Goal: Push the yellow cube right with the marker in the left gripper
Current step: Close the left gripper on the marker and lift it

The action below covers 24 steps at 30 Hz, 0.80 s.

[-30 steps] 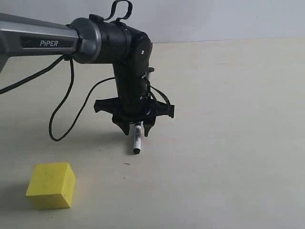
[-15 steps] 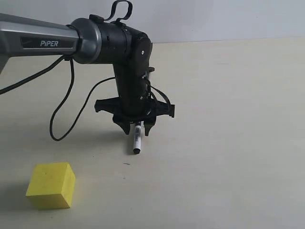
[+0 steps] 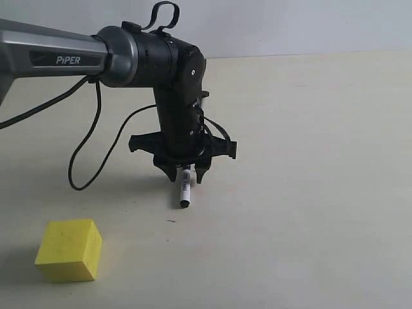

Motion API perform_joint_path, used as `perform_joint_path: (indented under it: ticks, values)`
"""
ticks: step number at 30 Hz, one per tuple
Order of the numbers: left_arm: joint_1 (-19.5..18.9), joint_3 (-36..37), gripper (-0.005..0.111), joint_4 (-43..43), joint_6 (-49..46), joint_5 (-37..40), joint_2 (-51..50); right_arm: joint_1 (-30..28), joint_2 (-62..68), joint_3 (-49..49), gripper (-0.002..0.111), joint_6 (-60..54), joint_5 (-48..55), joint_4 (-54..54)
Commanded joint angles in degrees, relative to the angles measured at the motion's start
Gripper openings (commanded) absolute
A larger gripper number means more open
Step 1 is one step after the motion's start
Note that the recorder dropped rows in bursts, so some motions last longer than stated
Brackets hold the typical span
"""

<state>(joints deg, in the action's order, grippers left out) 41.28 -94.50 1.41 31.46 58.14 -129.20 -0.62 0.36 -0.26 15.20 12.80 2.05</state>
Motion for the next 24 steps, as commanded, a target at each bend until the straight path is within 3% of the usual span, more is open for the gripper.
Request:
perform_joint_path:
  ticks: [1, 19, 21, 24]
  values:
    - [0.1, -0.1, 0.047, 0.2, 0.5, -0.1, -0.2, -0.4, -0.4, 0.3, 0.0, 0.0, 0.0, -0.1]
    - [0.1, -0.1, 0.045, -0.1, 0.1, 1.4, -1.9, -0.4, -0.4, 0.3, 0.0, 0.0, 0.0, -0.1]
    - [0.1, -0.1, 0.034, -0.2, 0.1, 1.6, -1.7, -0.4, -0.4, 0.3, 0.0, 0.0, 0.0, -0.1]
    - [0.1, -0.1, 0.004, -0.6, -1.2, 1.9, -0.1, -0.4, -0.4, 0.3, 0.0, 0.0, 0.0, -0.1]
